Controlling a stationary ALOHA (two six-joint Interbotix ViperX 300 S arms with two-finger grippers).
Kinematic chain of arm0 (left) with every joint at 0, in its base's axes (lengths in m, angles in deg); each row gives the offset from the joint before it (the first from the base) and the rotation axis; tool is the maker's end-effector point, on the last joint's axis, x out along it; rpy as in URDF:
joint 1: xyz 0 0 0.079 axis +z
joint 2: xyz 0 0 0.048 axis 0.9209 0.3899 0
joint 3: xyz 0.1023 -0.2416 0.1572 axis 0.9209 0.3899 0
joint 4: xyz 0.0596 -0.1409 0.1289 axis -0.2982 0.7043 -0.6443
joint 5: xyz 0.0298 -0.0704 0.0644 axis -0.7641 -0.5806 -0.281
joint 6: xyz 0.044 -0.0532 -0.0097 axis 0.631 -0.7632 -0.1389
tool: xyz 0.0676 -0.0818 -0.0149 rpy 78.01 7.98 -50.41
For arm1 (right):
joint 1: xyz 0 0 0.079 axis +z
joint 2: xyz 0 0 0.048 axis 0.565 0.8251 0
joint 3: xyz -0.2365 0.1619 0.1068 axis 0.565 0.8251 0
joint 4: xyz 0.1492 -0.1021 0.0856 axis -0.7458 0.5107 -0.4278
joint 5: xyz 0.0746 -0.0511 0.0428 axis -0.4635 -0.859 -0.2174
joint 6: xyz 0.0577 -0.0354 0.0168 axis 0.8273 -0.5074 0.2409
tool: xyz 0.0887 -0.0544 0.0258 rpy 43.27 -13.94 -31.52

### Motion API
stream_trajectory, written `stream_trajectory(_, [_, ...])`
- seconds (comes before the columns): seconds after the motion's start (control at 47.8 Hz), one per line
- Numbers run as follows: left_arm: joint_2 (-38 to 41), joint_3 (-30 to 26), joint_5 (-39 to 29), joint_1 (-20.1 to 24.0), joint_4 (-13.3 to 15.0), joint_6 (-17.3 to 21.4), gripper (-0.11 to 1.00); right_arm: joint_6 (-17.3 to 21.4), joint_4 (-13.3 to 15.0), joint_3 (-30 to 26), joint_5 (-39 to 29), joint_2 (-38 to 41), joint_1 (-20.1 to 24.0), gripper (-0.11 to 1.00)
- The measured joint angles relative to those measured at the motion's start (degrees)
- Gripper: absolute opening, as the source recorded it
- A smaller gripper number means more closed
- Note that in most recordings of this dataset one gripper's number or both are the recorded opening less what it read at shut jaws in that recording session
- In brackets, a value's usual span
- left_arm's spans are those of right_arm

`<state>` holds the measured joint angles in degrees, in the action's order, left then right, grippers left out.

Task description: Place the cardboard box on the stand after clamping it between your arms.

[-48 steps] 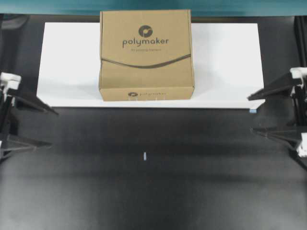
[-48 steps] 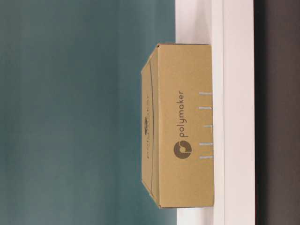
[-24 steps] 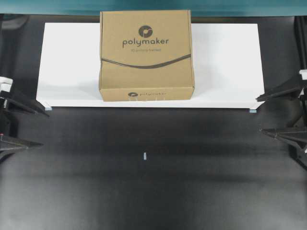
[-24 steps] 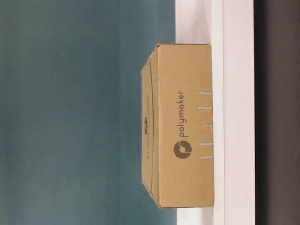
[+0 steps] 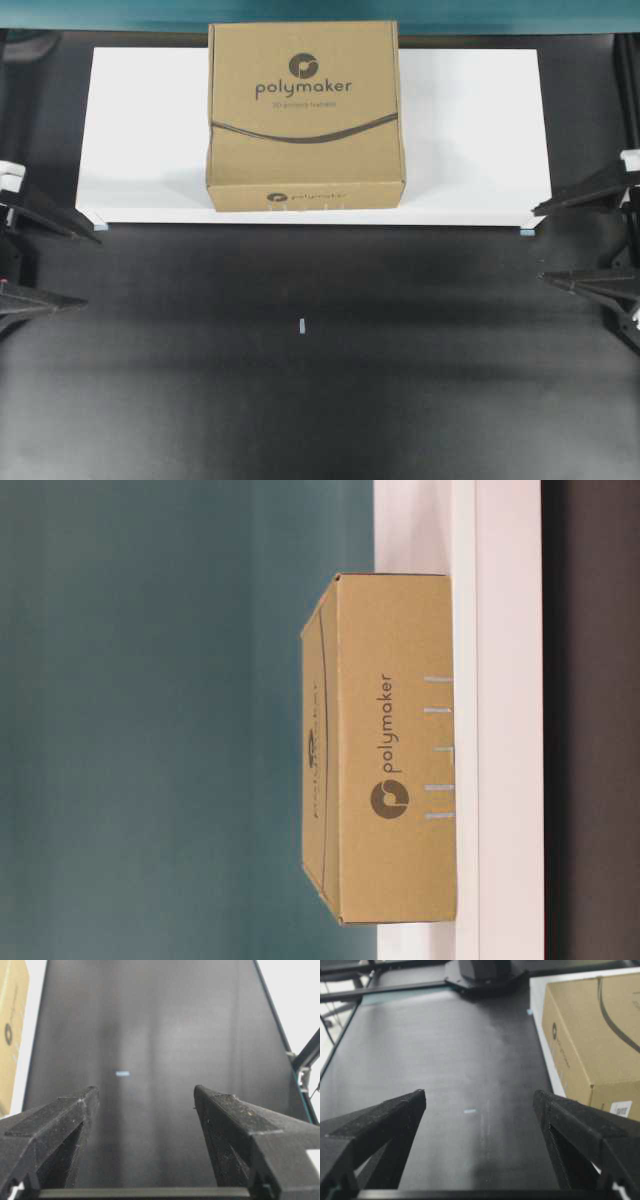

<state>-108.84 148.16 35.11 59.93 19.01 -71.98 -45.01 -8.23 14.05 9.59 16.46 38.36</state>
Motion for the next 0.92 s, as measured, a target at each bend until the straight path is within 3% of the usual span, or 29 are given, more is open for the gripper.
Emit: stream_trajectory(0.921, [-1.8,2.3,0.0,0.0,-0.1,-0.1,0.74,0.0,0.0,1.6,-1.0,-0.9,-0.1,0.84])
